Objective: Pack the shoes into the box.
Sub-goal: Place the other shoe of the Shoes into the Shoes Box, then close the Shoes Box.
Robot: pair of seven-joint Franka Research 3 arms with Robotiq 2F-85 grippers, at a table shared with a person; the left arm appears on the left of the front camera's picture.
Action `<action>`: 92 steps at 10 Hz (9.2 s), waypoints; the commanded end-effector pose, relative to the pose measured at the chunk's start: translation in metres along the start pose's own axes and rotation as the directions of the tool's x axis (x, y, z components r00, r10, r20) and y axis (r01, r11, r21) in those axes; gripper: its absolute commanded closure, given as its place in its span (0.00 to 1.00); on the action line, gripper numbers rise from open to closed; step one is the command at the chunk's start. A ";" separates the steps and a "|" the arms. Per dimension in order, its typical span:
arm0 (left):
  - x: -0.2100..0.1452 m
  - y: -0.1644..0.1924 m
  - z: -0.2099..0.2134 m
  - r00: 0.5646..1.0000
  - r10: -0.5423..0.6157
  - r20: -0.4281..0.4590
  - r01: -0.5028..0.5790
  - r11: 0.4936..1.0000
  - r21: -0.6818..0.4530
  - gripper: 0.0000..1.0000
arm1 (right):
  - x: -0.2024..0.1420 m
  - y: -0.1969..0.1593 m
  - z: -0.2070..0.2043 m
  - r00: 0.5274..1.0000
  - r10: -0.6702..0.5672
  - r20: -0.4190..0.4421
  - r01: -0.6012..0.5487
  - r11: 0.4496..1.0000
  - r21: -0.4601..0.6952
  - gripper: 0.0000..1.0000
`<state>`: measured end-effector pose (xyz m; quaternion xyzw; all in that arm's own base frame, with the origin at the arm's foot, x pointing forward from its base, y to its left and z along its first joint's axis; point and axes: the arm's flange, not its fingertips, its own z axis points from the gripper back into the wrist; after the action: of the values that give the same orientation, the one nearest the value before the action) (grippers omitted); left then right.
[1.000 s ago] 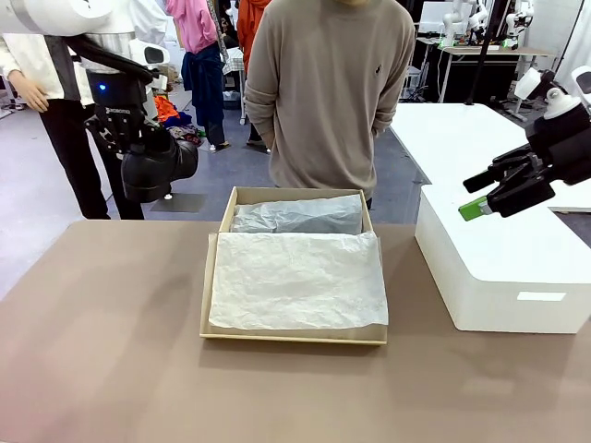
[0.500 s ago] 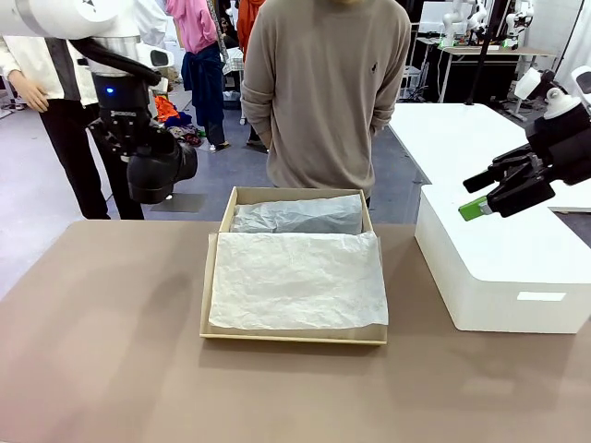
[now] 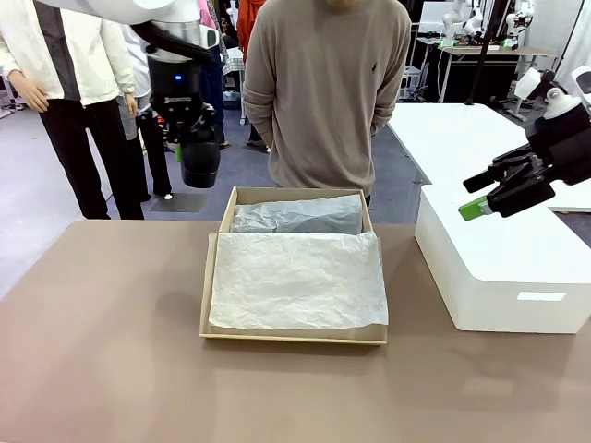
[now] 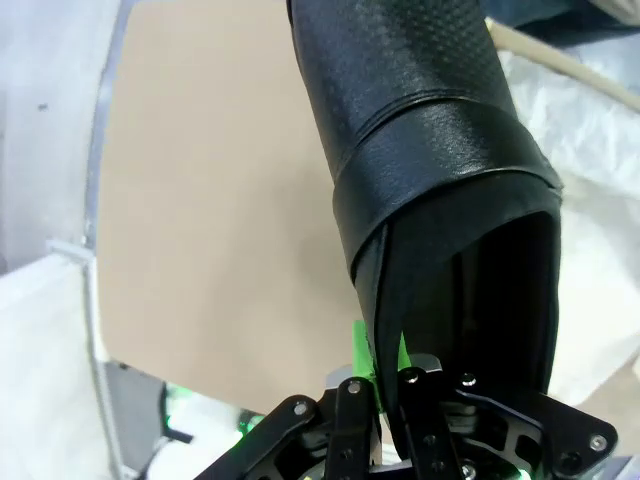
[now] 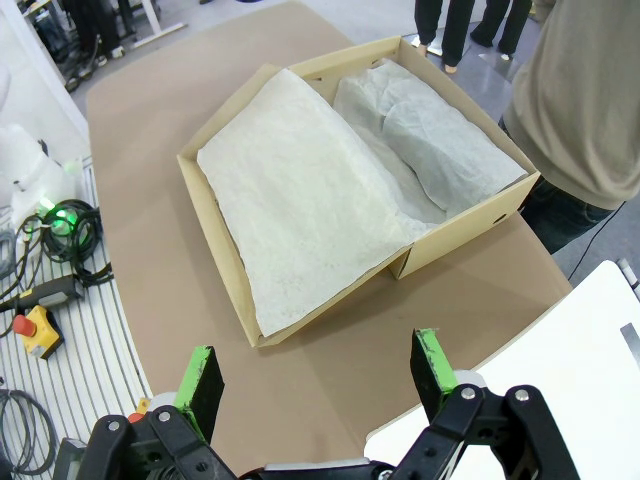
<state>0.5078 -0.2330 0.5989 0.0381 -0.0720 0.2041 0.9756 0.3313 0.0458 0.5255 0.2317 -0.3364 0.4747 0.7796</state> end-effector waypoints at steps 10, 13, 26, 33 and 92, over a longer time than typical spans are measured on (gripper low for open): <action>-0.017 -0.050 -0.002 0.984 0.177 -0.007 -0.177 0.984 -0.019 1.00 | 0.001 -0.003 -0.001 0.999 0.023 0.035 -0.023 1.000 0.016 0.00; -0.027 -0.064 -0.002 0.954 0.295 0.043 -0.294 0.955 -0.027 1.00 | 0.001 -0.003 -0.001 0.999 0.023 0.035 -0.023 1.000 0.016 0.00; -0.093 -0.183 -0.024 0.700 0.714 -0.021 -0.713 0.698 -0.066 1.00 | 0.001 -0.003 -0.001 0.999 0.023 0.035 -0.023 1.000 0.016 0.00; -0.104 -0.197 -0.034 0.594 0.804 0.012 -0.801 0.593 -0.079 1.00 | 0.001 -0.003 -0.001 0.999 0.023 0.035 -0.023 1.000 0.016 0.00; -0.072 -0.255 -0.077 0.506 0.861 -0.054 -0.863 0.505 -0.024 0.00 | 0.001 -0.003 -0.001 0.999 0.023 0.035 -0.023 1.000 0.016 0.00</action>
<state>0.5549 -0.4865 0.4997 -0.0303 -0.0690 0.6603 0.7472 0.3312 0.0459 0.5256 0.2314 -0.3363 0.4751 0.7795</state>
